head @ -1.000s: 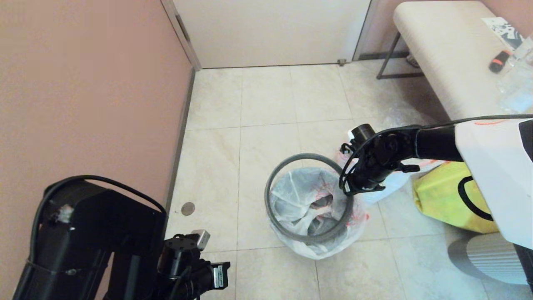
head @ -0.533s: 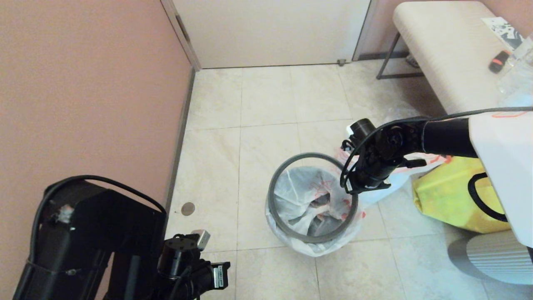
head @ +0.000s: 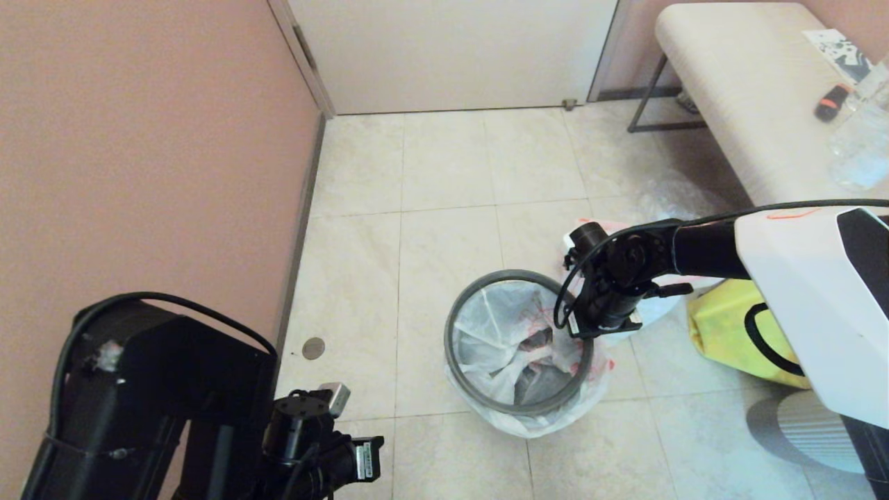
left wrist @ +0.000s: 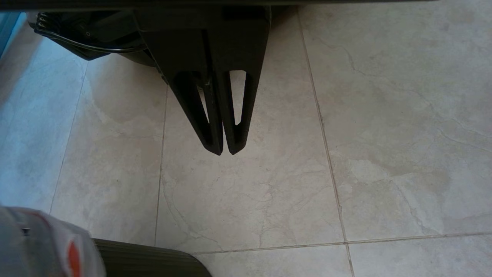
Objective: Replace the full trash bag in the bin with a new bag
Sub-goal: Place the trash can ring on the trash can
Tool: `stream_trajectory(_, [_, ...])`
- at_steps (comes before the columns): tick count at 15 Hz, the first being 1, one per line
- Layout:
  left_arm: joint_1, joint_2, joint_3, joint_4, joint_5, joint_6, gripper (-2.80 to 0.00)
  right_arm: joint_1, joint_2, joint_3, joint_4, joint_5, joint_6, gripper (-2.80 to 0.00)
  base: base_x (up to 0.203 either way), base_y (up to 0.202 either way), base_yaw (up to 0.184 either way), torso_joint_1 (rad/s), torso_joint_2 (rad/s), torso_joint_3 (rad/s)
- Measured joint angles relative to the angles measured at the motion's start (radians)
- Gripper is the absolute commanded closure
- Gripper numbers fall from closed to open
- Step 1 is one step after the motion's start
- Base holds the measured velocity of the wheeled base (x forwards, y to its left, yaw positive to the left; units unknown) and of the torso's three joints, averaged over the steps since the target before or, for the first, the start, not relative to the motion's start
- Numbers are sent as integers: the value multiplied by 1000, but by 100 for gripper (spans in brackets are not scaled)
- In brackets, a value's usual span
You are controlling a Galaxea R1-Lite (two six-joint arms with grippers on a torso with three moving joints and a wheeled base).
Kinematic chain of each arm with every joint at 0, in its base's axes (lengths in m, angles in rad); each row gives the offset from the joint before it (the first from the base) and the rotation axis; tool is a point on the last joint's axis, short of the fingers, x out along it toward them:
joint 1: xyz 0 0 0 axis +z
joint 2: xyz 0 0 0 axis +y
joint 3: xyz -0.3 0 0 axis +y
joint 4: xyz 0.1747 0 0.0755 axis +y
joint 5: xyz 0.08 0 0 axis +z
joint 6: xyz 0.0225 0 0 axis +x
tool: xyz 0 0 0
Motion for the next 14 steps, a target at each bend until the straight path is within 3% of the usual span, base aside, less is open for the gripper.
stream_trajectory(9, [0, 0, -1, 0, 0, 0, 0, 24, 3, 1, -37, -12, 1, 0, 0, 0, 0, 0, 0, 0])
stream_trajectory(14, [-1, 0, 0, 0, 0, 0, 0, 53, -32, 1, 20, -60, 38, 0, 0, 0, 0, 0, 0, 0])
